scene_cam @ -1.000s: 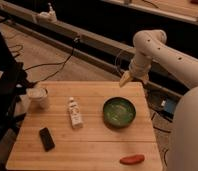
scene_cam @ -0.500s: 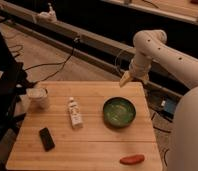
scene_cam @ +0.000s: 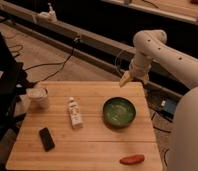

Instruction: Stand the bottle upright

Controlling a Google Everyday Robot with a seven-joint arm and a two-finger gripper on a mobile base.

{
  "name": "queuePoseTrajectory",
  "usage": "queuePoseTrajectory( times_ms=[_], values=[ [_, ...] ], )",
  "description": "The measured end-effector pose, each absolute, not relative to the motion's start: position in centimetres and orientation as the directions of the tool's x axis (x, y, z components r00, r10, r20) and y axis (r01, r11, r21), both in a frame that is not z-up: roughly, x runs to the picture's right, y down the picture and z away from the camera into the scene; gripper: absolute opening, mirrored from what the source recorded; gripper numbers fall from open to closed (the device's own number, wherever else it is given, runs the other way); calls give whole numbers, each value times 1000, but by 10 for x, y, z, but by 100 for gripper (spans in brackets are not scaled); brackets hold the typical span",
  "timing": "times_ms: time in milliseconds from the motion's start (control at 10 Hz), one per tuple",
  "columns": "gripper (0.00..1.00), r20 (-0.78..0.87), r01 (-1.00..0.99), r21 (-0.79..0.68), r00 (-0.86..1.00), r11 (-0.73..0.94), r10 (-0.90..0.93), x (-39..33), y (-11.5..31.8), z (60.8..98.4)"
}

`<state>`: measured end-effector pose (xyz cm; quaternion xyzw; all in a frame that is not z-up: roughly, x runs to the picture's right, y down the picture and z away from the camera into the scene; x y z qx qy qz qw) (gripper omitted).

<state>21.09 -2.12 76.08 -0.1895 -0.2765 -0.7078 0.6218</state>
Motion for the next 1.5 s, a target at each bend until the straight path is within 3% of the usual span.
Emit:
queuePoseTrajectory(
  times_ms=[900,1500],
  values=[
    [80,611,985,155,-156,-75,-776,211,-22,761],
    [80,488,919,376,-304,-117,-818,115,-40,749]
  ],
)
